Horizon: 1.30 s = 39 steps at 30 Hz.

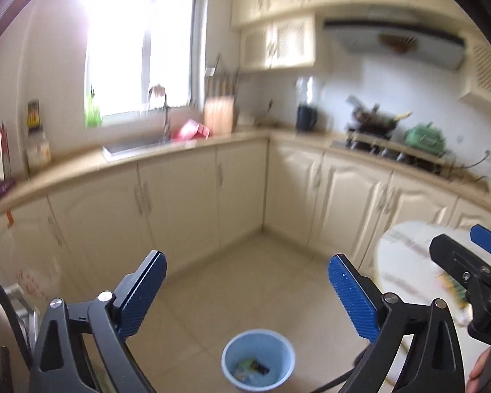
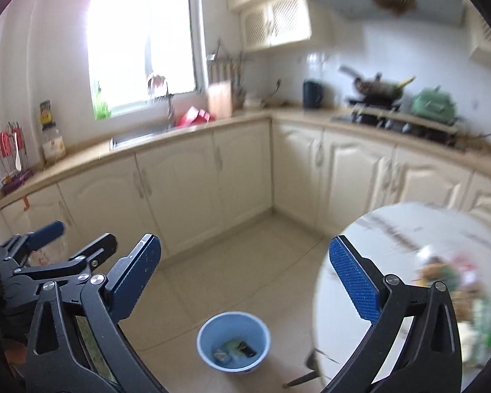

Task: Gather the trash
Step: 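Move both tools back toward the remaining trash on the table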

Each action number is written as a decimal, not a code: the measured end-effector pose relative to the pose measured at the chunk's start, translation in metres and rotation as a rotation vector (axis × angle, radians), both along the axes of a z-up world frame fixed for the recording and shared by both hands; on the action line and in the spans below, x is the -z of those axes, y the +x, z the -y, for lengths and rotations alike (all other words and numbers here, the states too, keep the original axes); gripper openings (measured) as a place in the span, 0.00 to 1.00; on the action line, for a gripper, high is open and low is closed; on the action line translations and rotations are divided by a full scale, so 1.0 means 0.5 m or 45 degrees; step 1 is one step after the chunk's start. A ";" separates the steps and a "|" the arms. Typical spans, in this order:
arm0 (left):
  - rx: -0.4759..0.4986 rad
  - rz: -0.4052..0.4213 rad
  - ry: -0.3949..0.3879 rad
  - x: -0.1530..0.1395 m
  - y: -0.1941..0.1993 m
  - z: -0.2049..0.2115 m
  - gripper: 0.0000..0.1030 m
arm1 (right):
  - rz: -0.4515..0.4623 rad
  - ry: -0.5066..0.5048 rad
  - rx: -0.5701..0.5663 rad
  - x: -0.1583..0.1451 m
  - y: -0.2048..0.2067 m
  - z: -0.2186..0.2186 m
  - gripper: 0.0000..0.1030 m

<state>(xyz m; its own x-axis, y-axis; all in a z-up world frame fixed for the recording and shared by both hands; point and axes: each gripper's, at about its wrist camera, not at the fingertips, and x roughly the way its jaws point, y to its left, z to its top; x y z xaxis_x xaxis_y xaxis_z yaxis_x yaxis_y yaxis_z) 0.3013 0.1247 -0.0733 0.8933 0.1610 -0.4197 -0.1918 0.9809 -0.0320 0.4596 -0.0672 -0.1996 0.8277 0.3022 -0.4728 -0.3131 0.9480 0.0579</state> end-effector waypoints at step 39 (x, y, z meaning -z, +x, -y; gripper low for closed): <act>0.345 0.432 0.057 0.065 -0.503 0.214 0.99 | 0.456 -0.008 0.448 -0.319 -0.504 0.324 1.00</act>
